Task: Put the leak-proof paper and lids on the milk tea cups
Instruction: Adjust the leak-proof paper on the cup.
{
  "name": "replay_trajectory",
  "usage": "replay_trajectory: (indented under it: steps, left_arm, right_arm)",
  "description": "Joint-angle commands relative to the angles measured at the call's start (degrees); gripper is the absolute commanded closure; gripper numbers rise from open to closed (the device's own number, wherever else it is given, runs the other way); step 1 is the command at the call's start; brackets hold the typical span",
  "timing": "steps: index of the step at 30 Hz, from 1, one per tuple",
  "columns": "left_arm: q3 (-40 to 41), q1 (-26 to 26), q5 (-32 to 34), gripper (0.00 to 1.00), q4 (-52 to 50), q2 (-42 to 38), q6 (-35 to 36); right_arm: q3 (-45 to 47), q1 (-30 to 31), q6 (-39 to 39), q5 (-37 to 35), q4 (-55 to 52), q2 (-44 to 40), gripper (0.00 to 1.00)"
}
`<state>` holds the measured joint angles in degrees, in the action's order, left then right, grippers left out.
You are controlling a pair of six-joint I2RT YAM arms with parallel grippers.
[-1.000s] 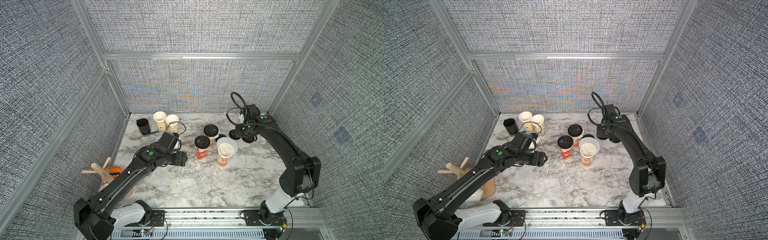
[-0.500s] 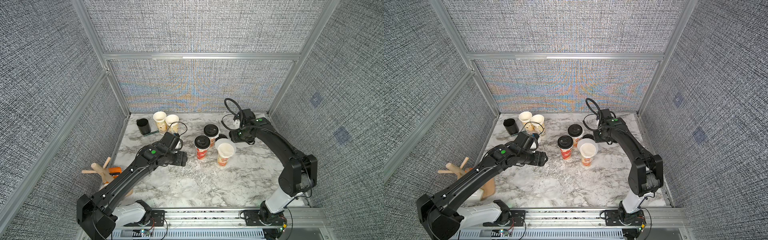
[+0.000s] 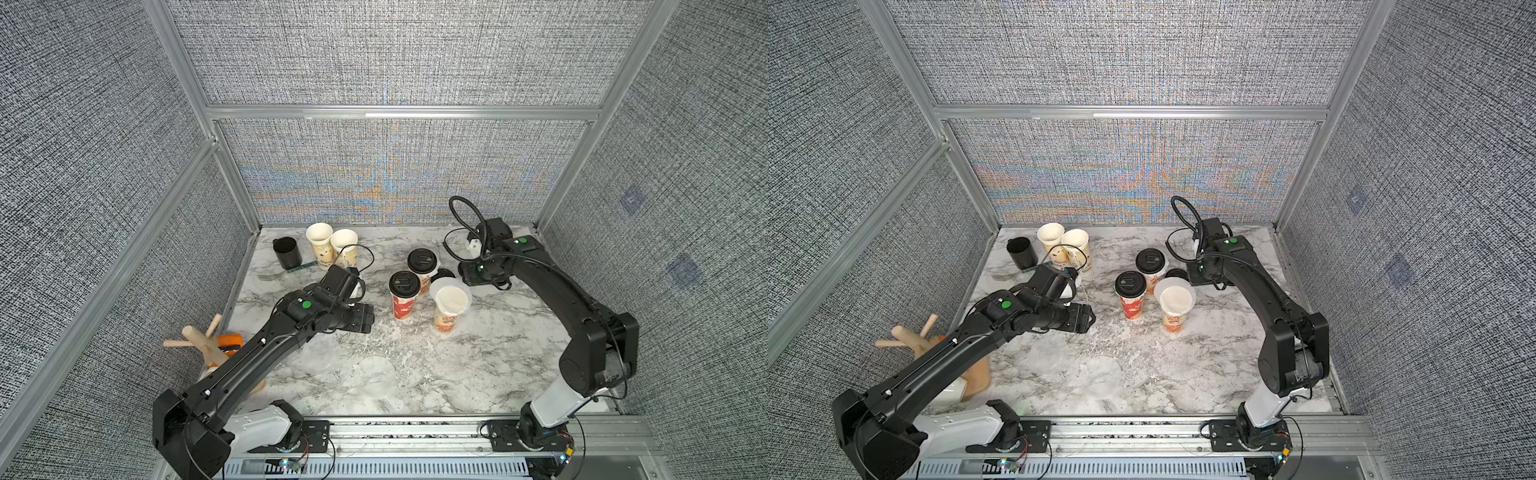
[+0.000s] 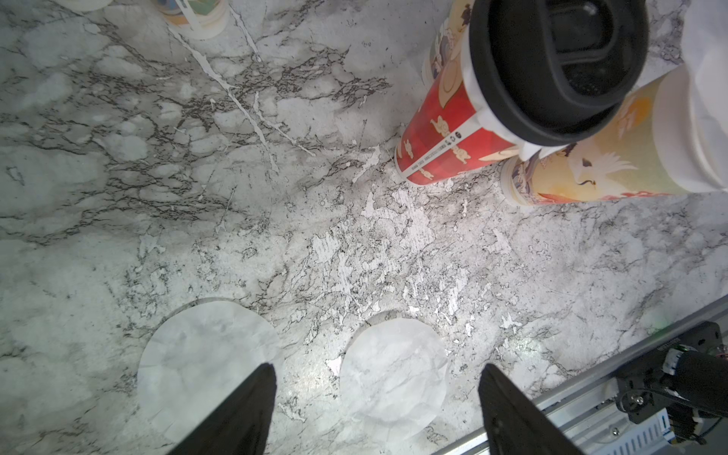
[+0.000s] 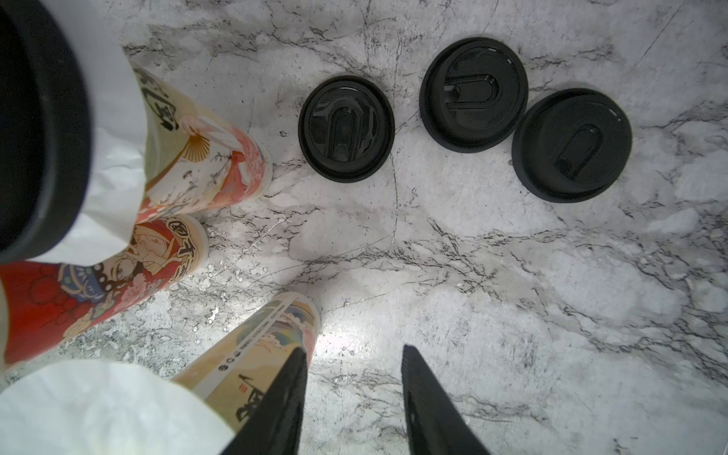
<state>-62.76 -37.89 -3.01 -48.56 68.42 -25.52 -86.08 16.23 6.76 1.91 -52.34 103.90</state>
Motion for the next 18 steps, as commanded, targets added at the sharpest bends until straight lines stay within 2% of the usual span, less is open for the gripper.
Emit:
replay_trajectory:
  steps: [1,18]
  left_arm:
    - [-0.08,0.01,-0.25,0.17,-0.07,0.19,0.38]
    - [0.0,-0.08,-0.88,0.17,0.23,0.32,0.16]
  right_arm:
    - [0.41,0.16,-0.94,0.02,0.25,-0.74,0.57]
    - [5.24,1.17,-0.09,-1.85,0.41,-5.33,0.56]
